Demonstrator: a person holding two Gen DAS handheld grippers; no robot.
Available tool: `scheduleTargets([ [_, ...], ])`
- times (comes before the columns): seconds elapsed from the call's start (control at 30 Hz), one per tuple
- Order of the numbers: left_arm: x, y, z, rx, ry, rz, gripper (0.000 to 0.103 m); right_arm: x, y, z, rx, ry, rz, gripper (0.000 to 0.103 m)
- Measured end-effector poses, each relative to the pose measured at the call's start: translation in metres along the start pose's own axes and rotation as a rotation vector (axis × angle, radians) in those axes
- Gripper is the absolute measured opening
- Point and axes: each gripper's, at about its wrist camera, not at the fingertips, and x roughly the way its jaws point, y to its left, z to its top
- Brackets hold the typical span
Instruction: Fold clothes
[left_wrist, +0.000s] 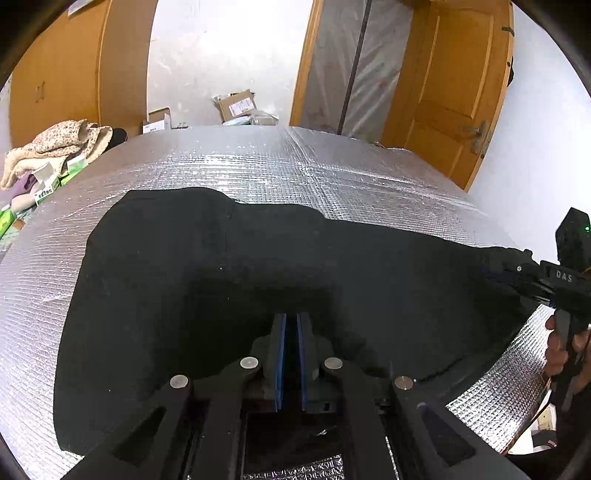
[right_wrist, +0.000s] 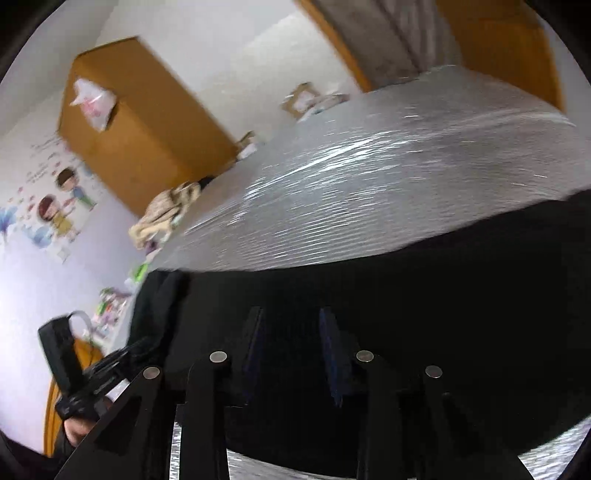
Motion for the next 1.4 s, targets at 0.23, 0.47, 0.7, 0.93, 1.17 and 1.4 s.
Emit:
scheduleTargets([
  [0.23, 0.000, -0.001, -0.001, 0.011, -0.014, 0.007, 0.005, -0.061, -0.079, 0.000, 0.175, -0.132, -0.162, 0.031],
  [0.47, 0.002, -0.003, 0.001, 0.017, -0.017, 0.010, 0.005, -0.130, -0.144, -0.014, 0.358, -0.290, -0.338, 0.032],
  [0.7, 0.003, -0.004, 0.002, 0.026, -0.016, 0.016, 0.005, -0.181, -0.168, -0.034, 0.497, -0.416, -0.473, 0.038],
  [0.93, 0.004, -0.006, 0.001, 0.030, -0.016, 0.019, 0.005, -0.181, -0.179, -0.047, 0.568, -0.383, -0.447, 0.041],
  [1.17, 0.004, -0.004, 0.000, 0.020, -0.021, 0.009, 0.005, -0.165, -0.172, -0.033, 0.497, -0.333, -0.423, 0.045],
  [1.4, 0.004, -0.003, -0.001, 0.010, -0.028, -0.001, 0.005, -0.151, -0.180, -0.033, 0.501, -0.343, -0.413, 0.045],
])
